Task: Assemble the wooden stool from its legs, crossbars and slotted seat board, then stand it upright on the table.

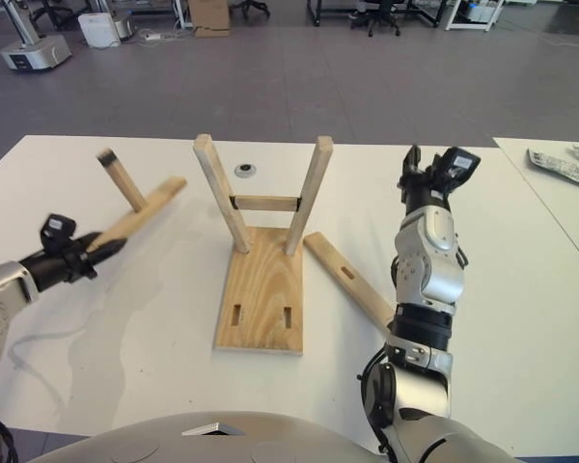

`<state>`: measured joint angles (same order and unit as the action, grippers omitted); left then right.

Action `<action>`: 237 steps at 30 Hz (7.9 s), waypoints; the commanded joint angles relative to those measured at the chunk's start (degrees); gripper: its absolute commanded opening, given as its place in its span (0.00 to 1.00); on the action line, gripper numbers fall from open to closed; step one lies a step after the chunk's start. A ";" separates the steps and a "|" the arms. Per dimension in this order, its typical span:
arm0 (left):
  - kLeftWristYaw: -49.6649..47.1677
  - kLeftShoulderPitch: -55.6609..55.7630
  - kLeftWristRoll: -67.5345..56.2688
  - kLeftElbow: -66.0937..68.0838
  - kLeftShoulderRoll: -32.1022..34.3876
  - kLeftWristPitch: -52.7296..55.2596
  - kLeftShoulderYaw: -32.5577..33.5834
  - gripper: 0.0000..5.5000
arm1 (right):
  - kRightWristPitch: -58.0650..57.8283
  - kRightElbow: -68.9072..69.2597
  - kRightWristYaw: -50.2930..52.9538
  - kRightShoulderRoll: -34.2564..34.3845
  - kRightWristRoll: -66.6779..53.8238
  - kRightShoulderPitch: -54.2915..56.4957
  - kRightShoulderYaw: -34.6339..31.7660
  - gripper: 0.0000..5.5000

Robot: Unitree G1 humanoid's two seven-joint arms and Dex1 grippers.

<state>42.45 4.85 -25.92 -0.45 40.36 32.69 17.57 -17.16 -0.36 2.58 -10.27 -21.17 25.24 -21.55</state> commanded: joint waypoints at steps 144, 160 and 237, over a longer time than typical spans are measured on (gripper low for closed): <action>-9.88 -17.80 -35.42 -16.33 -15.87 13.45 5.95 0.55 | -2.14 8.02 -67.75 -37.76 -10.47 -28.32 33.02 0.37; -13.23 -27.19 -31.38 -21.99 -25.54 6.61 0.29 0.55 | -5.69 0.99 -64.27 -37.75 -3.95 -17.91 27.75 0.79; -17.80 22.34 -65.48 -24.81 -11.10 7.52 -0.24 0.38 | -42.32 3.51 -78.38 -28.33 -30.90 27.05 25.93 0.37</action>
<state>24.42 27.30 -91.55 -24.91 29.34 40.80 17.41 -58.65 2.85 -74.18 -37.65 -51.48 50.56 4.59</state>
